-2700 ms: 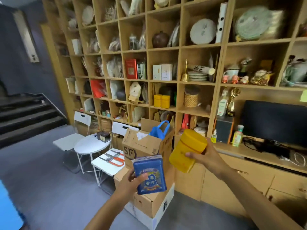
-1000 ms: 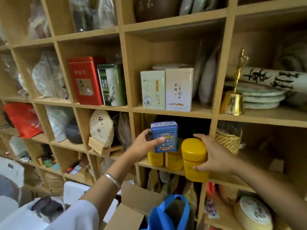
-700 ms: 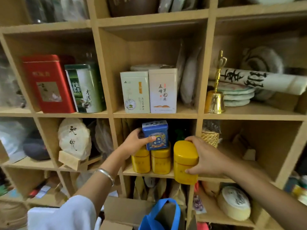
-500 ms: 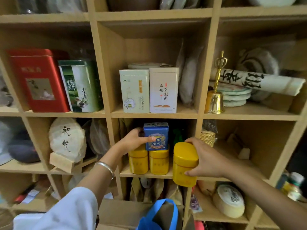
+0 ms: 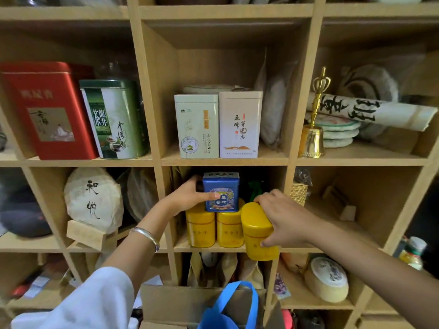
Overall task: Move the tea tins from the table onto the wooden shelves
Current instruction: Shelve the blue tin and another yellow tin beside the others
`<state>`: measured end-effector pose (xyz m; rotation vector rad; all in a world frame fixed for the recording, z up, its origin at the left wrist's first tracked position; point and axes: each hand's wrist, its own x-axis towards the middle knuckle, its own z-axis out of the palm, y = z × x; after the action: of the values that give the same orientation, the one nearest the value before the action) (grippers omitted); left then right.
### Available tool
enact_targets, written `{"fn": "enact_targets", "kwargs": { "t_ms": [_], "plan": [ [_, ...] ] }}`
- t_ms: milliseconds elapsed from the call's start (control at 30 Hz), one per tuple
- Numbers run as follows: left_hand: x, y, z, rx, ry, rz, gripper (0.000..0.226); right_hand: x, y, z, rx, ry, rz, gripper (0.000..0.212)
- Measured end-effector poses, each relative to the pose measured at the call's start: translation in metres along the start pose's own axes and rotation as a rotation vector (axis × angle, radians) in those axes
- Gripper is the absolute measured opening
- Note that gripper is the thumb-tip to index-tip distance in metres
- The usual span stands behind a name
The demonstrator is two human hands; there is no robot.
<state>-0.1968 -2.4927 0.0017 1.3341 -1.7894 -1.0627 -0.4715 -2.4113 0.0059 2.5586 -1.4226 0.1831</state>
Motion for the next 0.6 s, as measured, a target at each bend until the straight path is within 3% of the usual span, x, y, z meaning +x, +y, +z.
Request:
{"fn": "enact_targets", "kwargs": {
  "t_ms": [233, 467, 600],
  "plan": [
    [-0.003, -0.001, 0.002, -0.011, 0.036, 0.021, 0.068, 0.019, -0.004, 0.001, -0.122, -0.124, 0.055, 0.095],
    [-0.013, -0.009, 0.008, -0.015, 0.098, 0.056, 0.093, 0.023, -0.007, 0.006, -0.223, -0.156, 0.088, 0.101],
    [-0.036, -0.003, 0.015, 0.003, 0.259, 0.068, 0.105, 0.027, -0.010, 0.009, -0.237, -0.213, 0.114, 0.097]
  ]
}}
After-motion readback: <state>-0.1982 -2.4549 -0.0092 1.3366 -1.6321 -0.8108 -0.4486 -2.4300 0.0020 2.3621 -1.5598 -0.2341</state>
